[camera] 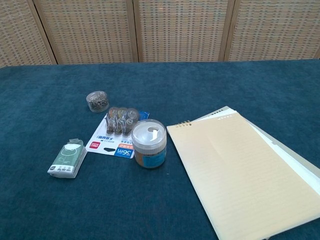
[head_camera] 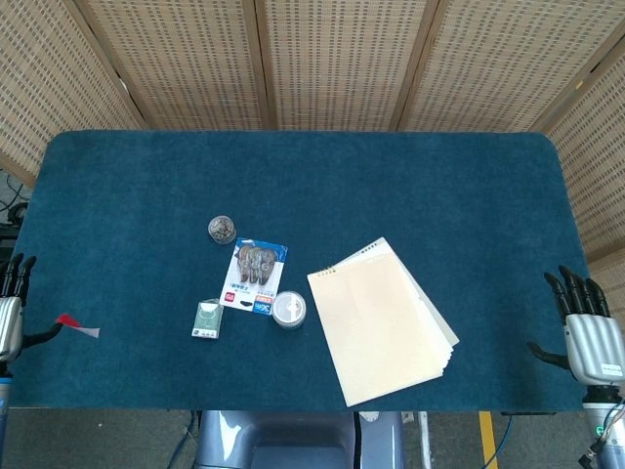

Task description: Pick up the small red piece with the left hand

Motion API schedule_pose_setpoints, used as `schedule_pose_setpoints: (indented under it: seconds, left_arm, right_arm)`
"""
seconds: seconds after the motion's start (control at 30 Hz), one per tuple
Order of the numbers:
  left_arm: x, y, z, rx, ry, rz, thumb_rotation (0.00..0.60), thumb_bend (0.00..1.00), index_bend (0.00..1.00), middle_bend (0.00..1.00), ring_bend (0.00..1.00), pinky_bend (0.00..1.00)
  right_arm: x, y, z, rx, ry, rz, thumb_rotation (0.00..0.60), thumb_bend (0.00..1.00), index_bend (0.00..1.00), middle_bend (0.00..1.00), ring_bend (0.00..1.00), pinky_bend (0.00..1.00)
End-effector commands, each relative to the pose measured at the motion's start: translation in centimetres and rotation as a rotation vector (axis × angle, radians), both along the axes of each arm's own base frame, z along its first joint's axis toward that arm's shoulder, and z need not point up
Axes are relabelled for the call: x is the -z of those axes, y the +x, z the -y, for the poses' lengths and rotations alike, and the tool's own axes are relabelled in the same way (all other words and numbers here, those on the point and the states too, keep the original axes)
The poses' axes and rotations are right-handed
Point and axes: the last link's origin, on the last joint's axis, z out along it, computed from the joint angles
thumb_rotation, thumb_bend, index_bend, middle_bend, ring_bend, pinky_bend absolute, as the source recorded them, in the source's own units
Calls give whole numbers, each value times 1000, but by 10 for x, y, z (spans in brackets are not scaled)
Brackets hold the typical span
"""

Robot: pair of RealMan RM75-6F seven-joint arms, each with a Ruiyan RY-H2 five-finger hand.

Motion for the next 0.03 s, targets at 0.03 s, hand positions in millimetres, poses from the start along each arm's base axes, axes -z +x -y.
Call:
schedule_pose_setpoints:
  seconds: [0.03]
  left_arm:
    - [-1,0,1,3,2,-1,600,0,0,0,0,0]
  right_arm:
    - [0,0,0,0,2,-1,600,53,0,0,0,0]
